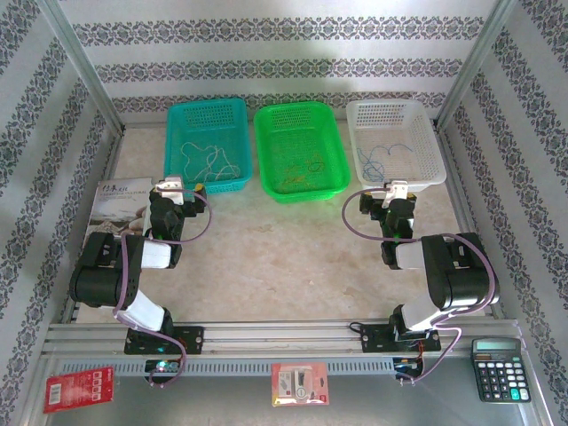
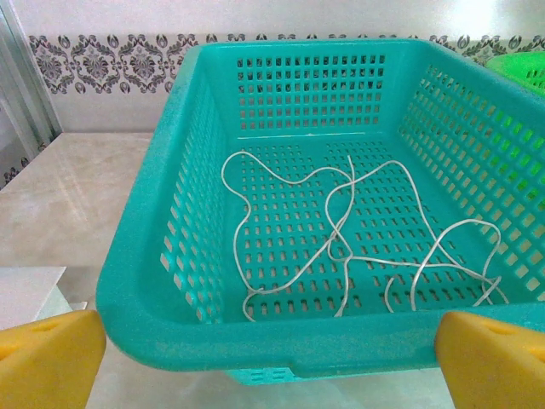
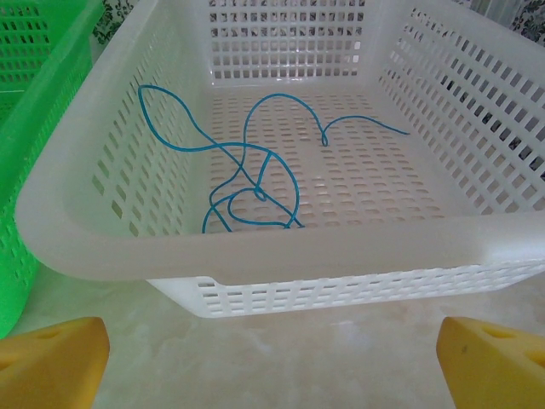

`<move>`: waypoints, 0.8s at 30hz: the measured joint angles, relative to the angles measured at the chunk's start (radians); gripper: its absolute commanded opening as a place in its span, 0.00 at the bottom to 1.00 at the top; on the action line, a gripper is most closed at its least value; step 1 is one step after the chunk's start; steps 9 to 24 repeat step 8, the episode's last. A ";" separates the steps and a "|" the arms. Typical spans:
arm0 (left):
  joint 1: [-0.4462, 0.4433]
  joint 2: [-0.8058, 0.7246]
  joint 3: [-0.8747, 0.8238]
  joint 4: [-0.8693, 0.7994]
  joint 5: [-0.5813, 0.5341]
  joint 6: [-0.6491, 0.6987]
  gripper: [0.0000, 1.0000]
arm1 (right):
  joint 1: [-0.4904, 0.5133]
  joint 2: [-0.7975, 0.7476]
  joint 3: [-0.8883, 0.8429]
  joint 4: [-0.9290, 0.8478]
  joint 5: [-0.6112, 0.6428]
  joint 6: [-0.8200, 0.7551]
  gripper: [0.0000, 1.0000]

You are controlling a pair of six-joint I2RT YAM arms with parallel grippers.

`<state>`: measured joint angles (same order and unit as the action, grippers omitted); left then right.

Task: Untangle the cables

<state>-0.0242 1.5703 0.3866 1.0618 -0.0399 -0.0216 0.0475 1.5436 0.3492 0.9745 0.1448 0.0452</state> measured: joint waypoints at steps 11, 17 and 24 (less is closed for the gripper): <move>0.000 0.000 0.001 -0.002 0.005 0.000 1.00 | 0.000 0.000 0.000 -0.007 0.000 0.000 0.98; 0.000 0.000 0.001 -0.002 0.005 0.000 1.00 | 0.000 0.000 0.000 -0.007 0.000 0.000 0.98; 0.000 0.000 0.001 -0.002 0.005 0.000 1.00 | 0.000 0.000 0.000 -0.007 0.000 0.000 0.98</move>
